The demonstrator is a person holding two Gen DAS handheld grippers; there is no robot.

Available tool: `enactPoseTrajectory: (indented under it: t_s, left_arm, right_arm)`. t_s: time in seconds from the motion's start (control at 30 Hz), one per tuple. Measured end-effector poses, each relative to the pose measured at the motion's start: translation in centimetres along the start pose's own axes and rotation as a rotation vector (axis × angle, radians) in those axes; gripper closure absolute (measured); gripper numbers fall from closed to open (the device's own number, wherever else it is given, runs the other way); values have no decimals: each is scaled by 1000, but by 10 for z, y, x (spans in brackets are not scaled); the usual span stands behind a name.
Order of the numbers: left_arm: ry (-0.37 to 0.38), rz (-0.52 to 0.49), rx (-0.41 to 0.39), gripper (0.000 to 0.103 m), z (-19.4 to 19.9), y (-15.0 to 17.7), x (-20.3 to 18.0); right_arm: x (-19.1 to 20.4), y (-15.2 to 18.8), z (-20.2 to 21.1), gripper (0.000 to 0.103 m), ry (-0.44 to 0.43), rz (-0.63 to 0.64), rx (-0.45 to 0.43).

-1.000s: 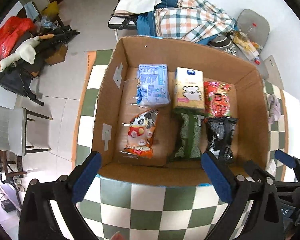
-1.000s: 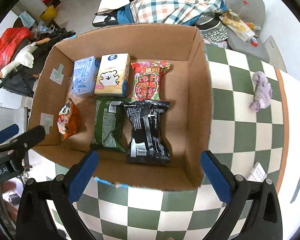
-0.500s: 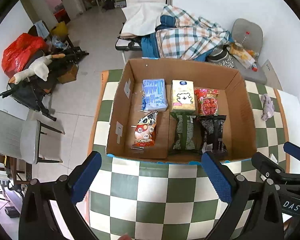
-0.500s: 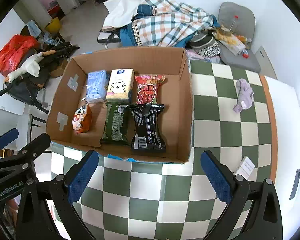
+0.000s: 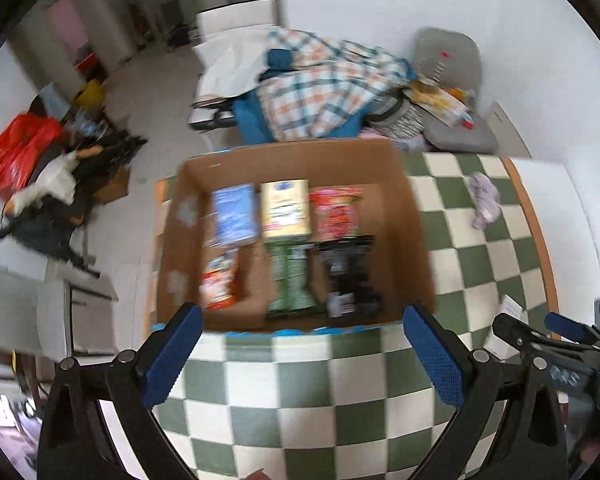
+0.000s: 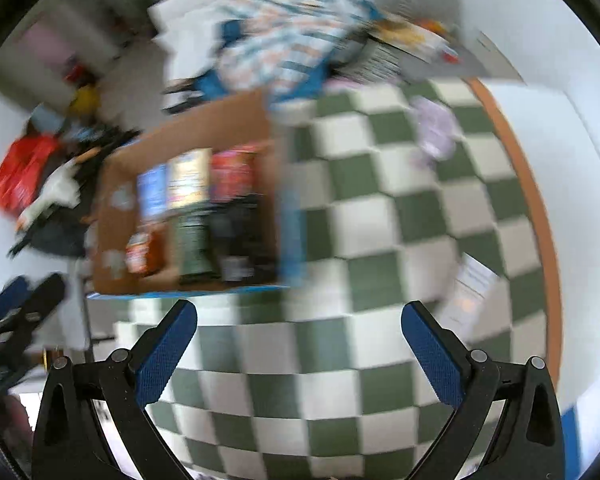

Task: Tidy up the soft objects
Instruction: 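Lift both open tools out of the box and move toward the cloth, then grasp the lilac cloth with the left tool while the right tool grasps the white card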

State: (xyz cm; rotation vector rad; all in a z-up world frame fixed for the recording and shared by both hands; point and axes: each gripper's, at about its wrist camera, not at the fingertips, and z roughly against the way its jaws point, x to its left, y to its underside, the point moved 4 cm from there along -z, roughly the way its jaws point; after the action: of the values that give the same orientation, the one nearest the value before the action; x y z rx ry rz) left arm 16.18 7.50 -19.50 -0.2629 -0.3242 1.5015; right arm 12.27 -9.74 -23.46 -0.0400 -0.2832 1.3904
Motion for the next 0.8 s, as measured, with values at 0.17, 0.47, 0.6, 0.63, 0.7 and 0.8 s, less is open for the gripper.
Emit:
enactPoseTrajectory:
  t_s: [0.17,0.47,0.6,0.63,0.7,0.8]
  left_arm:
    - [-24,-131,31,0,-33,-20,-81]
    - [-44,-242,162,0,-102,-48,-173]
    - [49,-182,244,1,-130,-67,-199]
    - [82,-164,256,1,-135,-73,-205]
    - [129,-143,270,1,-147,-87,-221]
    - [165,-140,307,10,-174,-109,-249]
  right_arm:
    - [-113,0,-47,0,130,-209,74]
    - [-217,19,-152,0,127,-435,288]
    - [-212,22,-168,15,197,-372,312]
    - [-210,20,-167,19,221,-346,297]
    - [-210,13,-158,43,230,-313,263]
    - [-224,-3,-154,43,232,-279,270]
